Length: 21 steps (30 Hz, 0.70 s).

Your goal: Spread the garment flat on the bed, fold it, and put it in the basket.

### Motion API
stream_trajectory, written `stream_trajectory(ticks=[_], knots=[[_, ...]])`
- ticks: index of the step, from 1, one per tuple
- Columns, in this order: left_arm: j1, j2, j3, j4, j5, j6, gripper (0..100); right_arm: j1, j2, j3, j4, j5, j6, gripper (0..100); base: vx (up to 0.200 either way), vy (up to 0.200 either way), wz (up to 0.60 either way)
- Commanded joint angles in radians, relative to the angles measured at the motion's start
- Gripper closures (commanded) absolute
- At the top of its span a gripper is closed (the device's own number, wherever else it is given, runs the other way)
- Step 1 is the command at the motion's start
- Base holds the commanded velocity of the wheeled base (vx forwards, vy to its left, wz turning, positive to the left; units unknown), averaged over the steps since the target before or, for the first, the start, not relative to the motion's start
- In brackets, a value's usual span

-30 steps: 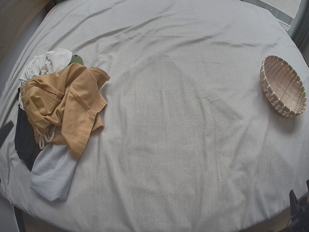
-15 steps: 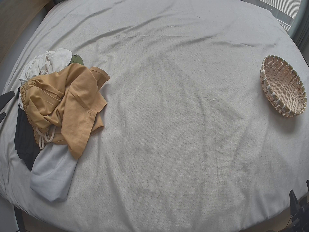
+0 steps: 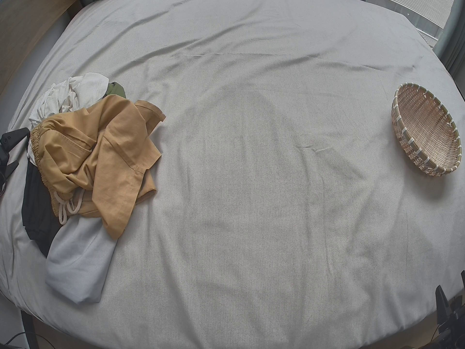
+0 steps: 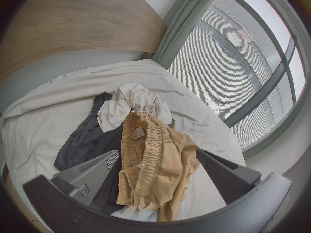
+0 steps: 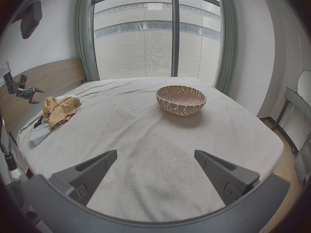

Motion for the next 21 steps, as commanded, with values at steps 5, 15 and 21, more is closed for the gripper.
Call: stream_trajectory(ticks=[5,15,21], knots=[[-0.017,0.146,-0.073,-0.020,-0.009,-0.025,0,0.000,-0.015,0.018,0.000,0.000,0.000,0,0.000,0.000,0.00],[-0.097,0.163,-0.111,-0.046,-0.031,-0.088,0,0.000,-0.015,0.018,0.000,0.000,0.000,0,0.000,0.000,0.00],[-0.109,0.194,-0.116,-0.126,-0.017,-0.086,0,0.000,-0.015,0.018,0.000,0.000,0.000,0,0.000,0.000,0.00]])
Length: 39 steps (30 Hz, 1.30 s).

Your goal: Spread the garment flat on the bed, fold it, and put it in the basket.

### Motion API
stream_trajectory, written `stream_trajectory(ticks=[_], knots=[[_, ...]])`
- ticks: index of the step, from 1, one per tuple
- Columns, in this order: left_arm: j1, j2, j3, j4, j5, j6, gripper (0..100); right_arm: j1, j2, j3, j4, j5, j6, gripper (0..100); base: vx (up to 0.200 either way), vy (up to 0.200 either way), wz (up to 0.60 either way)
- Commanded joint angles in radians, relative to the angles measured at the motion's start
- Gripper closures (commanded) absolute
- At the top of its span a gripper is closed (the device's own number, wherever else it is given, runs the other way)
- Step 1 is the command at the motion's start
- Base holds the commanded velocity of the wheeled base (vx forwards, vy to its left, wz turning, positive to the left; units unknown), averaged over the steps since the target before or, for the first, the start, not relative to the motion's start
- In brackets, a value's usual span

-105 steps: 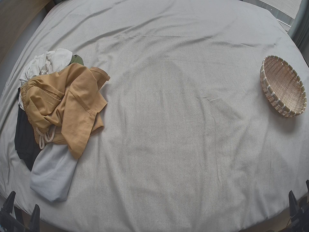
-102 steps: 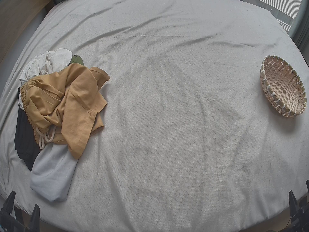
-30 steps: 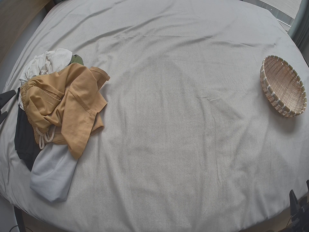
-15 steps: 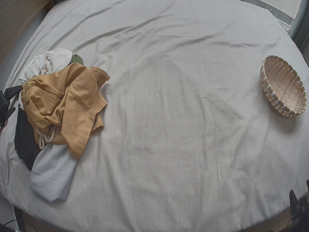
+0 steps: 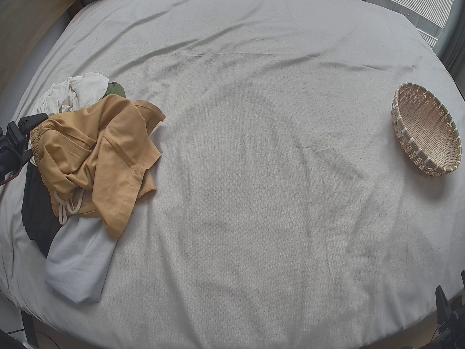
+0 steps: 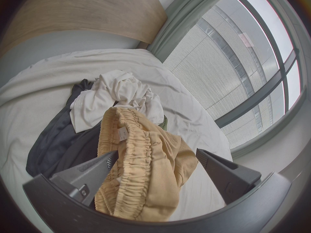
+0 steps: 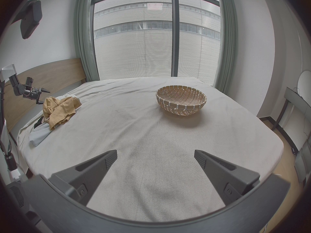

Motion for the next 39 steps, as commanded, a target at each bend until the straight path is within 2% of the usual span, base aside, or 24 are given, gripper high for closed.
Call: stream_trajectory(ticks=[1,2,13,18,24,28,31,39], knots=[[-0.009,0.024,-0.001,-0.040,0.008,-0.001,0,0.000,-0.015,0.018,0.000,0.000,0.000,0,0.000,0.000,0.00],[-0.009,0.024,-0.001,-0.040,0.008,-0.001,100,0.000,-0.015,0.018,0.000,0.000,0.000,0,0.000,0.000,0.00],[-0.050,-0.010,0.048,-0.076,0.003,0.001,100,0.000,-0.015,0.018,0.000,0.000,0.000,0,0.000,0.000,0.00],[-0.178,-0.214,0.139,-0.074,-0.045,-0.004,100,0.000,-0.015,0.018,0.000,0.000,-0.002,0,0.000,0.000,0.00],[-0.251,-0.361,0.189,-0.056,-0.094,-0.017,100,0.000,-0.015,0.018,0.000,0.000,-0.002,0,0.000,0.000,0.00],[-0.254,-0.375,0.275,-0.053,-0.094,0.021,100,0.000,-0.013,0.018,0.000,0.000,-0.002,0,0.000,0.000,0.00],[-0.242,-0.364,0.327,-0.053,-0.094,0.099,100,0.000,-0.013,0.018,0.000,0.000,-0.002,0,0.000,0.000,0.00],[-0.190,-0.313,0.318,-0.063,-0.087,0.115,100,0.000,-0.013,0.018,0.000,0.002,-0.002,0,0.000,0.000,0.00]])
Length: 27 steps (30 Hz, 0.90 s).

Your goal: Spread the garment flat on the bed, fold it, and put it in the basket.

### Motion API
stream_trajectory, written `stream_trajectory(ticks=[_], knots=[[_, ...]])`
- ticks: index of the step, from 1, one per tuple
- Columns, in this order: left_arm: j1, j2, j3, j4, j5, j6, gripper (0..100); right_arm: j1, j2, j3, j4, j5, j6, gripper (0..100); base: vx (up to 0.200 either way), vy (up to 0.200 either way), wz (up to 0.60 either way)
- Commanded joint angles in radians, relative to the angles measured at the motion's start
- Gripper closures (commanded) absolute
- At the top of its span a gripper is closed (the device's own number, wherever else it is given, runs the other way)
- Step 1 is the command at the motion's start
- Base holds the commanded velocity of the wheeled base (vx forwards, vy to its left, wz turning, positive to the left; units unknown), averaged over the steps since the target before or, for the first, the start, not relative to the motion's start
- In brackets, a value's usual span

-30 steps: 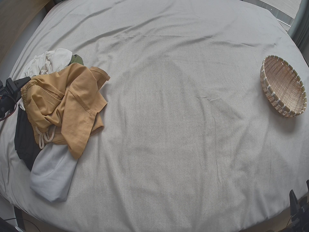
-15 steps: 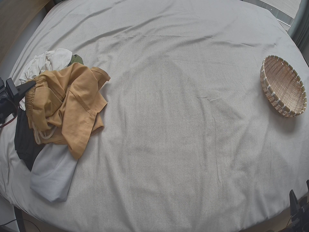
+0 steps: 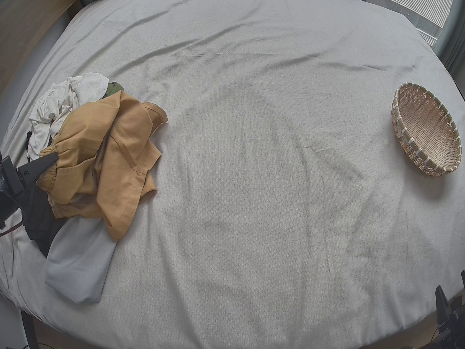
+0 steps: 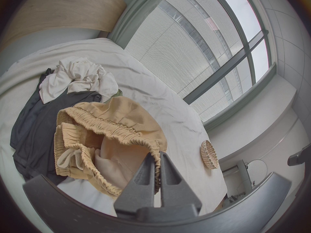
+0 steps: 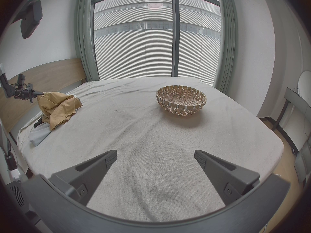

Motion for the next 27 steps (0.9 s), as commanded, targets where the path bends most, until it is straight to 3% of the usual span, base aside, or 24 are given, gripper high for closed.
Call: stream_trajectory(ticks=[1,2,9,22,27], knots=[[0.039,0.040,-0.019,-0.010,0.002,0.006,100,0.000,-0.015,0.018,0.000,0.000,0.001,0,0.000,0.000,0.00],[0.048,0.049,-0.021,-0.016,0.003,0.011,0,0.000,-0.015,0.018,0.000,-0.001,0.001,0,0.000,0.000,0.00],[0.065,0.076,-0.021,-0.082,-0.001,0.023,0,0.000,-0.013,0.018,0.000,-0.001,-0.001,0,0.000,0.000,0.00],[0.017,0.095,-0.022,-0.086,-0.004,0.031,0,0.000,-0.015,0.018,0.000,-0.001,-0.001,0,0.000,0.000,0.00],[0.017,0.121,-0.016,-0.103,-0.004,0.092,0,0.000,-0.015,0.018,0.000,0.000,-0.001,0,0.000,0.000,0.00]])
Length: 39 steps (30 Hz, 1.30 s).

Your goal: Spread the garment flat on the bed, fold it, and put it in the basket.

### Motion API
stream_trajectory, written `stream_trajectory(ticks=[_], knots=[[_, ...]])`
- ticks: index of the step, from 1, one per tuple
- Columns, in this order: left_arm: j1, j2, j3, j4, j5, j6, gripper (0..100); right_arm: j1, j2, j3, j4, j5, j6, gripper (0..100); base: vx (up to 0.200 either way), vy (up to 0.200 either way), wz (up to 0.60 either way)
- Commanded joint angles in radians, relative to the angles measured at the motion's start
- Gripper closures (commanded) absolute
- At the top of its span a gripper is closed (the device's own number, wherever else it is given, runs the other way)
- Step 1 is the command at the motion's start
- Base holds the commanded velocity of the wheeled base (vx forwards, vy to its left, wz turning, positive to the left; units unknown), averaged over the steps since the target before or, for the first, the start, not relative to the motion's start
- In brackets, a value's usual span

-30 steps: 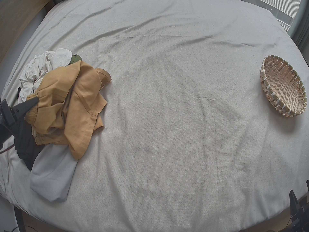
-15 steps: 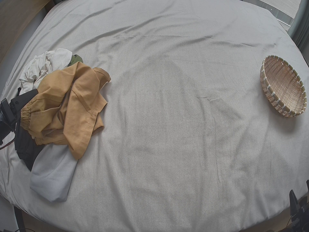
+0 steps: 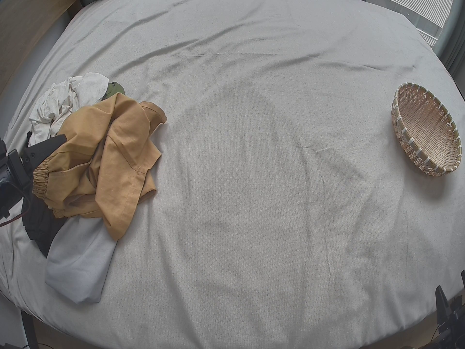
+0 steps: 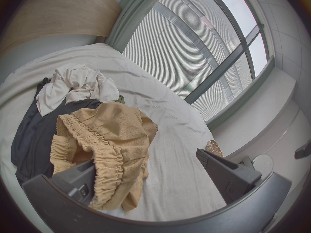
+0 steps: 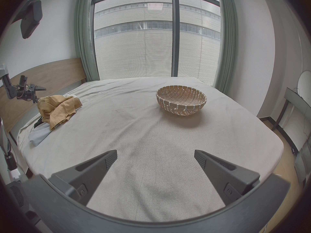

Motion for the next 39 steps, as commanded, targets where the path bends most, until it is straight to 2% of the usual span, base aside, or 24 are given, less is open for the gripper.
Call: stream_trajectory(ticks=[1,5,13,14,24,33,37,38,39], knots=[[-0.001,0.025,0.009,-0.012,0.001,0.037,0,0.000,-0.015,0.018,0.000,0.000,0.000,0,0.000,0.000,0.00],[-0.001,0.023,0.006,-0.015,-0.002,0.073,0,0.000,-0.013,0.018,0.000,0.000,0.000,0,0.000,0.000,0.00],[-0.002,0.040,0.006,-0.058,-0.006,0.084,0,0.000,-0.015,0.018,0.000,0.000,0.000,0,0.000,0.000,0.00],[-0.002,0.043,0.007,-0.066,-0.006,0.092,100,0.000,-0.013,0.018,0.000,0.000,0.000,0,0.000,0.000,0.00],[-0.002,0.055,0.018,-0.072,-0.012,0.118,100,0.000,-0.013,0.018,0.000,0.000,0.000,0,0.000,0.000,0.00],[-0.001,0.045,0.030,-0.089,-0.114,0.132,100,0.000,-0.013,0.018,0.000,0.000,0.000,0,0.000,0.000,0.00],[0.010,0.063,0.067,-0.181,-0.165,0.181,100,0.000,-0.013,0.018,0.000,0.000,0.000,0,0.000,0.000,0.00],[0.010,0.065,0.073,-0.191,-0.171,0.185,0,-0.001,-0.013,0.018,0.000,0.000,0.000,0,0.000,0.000,0.00],[0.010,0.071,0.090,-0.224,-0.183,0.195,0,-0.001,-0.013,0.018,0.000,0.000,0.000,0,0.000,0.000,0.00]])
